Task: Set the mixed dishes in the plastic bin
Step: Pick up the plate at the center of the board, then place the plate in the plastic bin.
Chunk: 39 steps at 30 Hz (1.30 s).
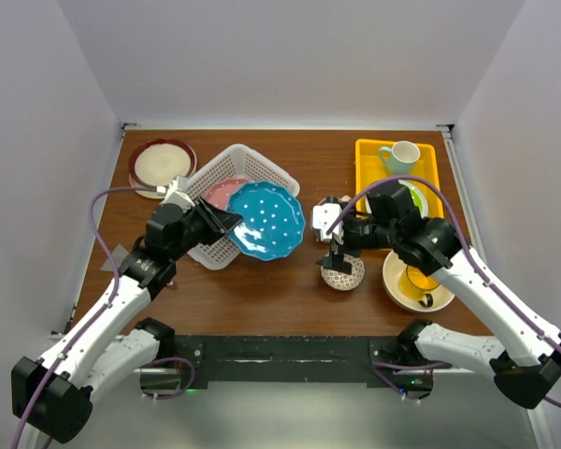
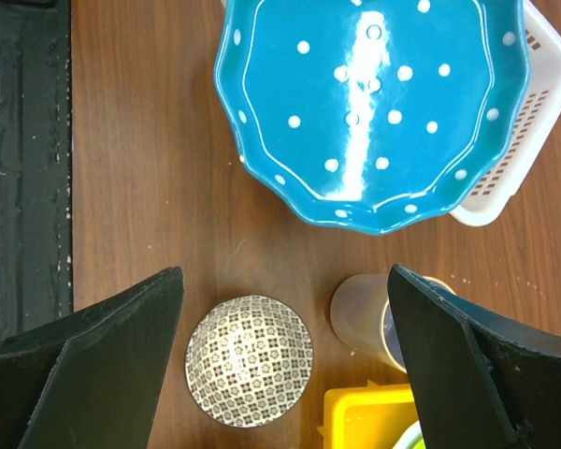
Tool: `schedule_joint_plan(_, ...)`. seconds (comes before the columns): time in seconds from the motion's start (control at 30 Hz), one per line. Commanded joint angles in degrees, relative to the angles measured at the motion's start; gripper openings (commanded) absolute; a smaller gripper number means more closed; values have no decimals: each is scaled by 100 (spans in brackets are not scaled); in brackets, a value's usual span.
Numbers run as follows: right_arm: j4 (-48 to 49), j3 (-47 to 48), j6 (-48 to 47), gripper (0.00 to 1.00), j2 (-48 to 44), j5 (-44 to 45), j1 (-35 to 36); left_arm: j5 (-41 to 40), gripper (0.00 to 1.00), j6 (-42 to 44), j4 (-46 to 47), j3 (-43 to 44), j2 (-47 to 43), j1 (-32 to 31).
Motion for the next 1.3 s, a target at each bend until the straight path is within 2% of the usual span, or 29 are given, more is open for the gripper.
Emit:
schedule_joint_plan(0.0, 347, -148, 217, 95, -115, -9, -96, -113, 0, -50, 910, 607, -112, 87)
schedule_joint_plan(0.77, 646, -1079, 24, 98, -247, -519, -228, -632, 0, 169, 796, 1073, 231, 280)
schedule_joint_plan(1.27, 716, -1299, -2, 98, -308, -502, -281, -430, 0, -32, 1226, 932, 591, 843)
